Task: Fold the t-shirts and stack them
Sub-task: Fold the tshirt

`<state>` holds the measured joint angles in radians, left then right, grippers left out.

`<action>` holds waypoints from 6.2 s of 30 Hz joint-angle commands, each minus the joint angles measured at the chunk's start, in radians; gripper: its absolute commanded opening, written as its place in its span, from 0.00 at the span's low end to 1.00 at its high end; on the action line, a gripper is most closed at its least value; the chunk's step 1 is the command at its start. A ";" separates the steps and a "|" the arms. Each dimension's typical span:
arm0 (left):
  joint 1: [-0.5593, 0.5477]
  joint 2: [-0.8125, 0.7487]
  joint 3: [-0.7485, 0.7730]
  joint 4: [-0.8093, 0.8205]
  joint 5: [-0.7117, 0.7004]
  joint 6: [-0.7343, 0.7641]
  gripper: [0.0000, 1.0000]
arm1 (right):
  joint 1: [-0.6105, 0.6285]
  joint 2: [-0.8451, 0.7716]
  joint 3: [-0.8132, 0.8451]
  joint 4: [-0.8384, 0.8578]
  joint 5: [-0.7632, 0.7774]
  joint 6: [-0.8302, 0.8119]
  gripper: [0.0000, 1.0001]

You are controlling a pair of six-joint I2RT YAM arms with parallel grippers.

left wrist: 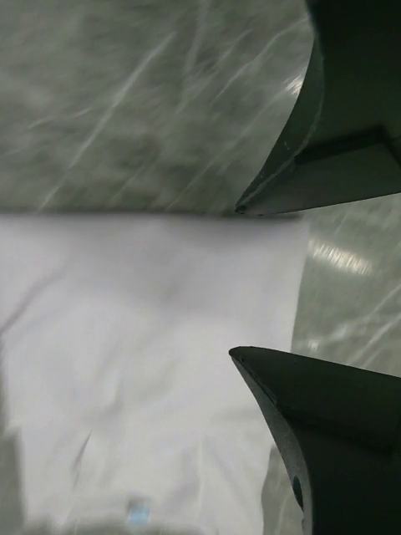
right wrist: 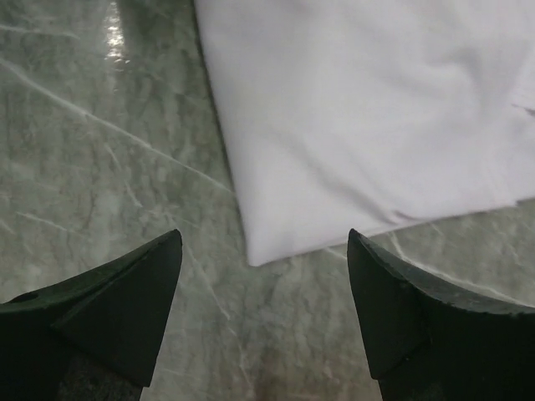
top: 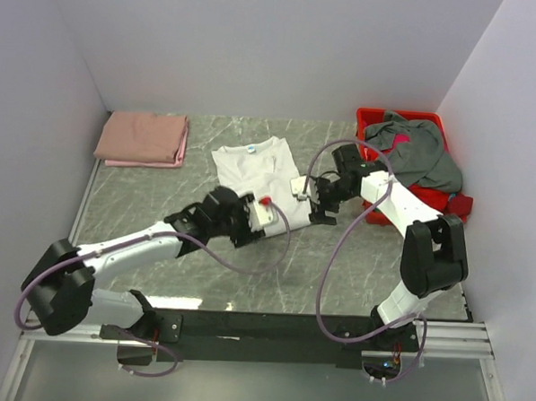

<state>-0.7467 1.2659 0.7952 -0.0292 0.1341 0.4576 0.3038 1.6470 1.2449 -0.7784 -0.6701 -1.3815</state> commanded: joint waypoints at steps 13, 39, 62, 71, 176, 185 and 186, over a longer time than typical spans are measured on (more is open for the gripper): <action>-0.054 -0.016 -0.094 -0.038 -0.068 -0.030 0.68 | 0.000 -0.026 -0.110 0.091 0.029 -0.041 0.76; 0.233 0.053 -0.172 0.078 0.018 -1.347 0.60 | -0.083 0.343 0.168 0.087 0.078 1.039 0.58; 0.233 0.116 -0.129 -0.028 -0.016 -1.309 0.50 | -0.085 0.359 0.169 0.071 0.041 1.039 0.51; 0.233 0.182 -0.122 0.023 0.044 -1.312 0.49 | -0.088 0.355 0.169 0.064 0.040 1.039 0.50; 0.329 0.073 -0.009 -0.054 0.073 -0.972 0.57 | -0.183 0.339 0.360 -0.079 -0.028 0.851 0.48; 0.448 0.312 0.134 -0.017 0.213 -0.899 0.65 | -0.177 0.513 0.525 -0.105 -0.025 0.918 0.48; 0.449 0.329 0.147 -0.014 0.225 -0.895 0.64 | -0.175 0.520 0.530 -0.105 -0.023 0.920 0.48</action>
<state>-0.3031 1.5547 0.8703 -0.0681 0.2859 -0.4877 0.1261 2.1437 1.7363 -0.8474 -0.6952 -0.4866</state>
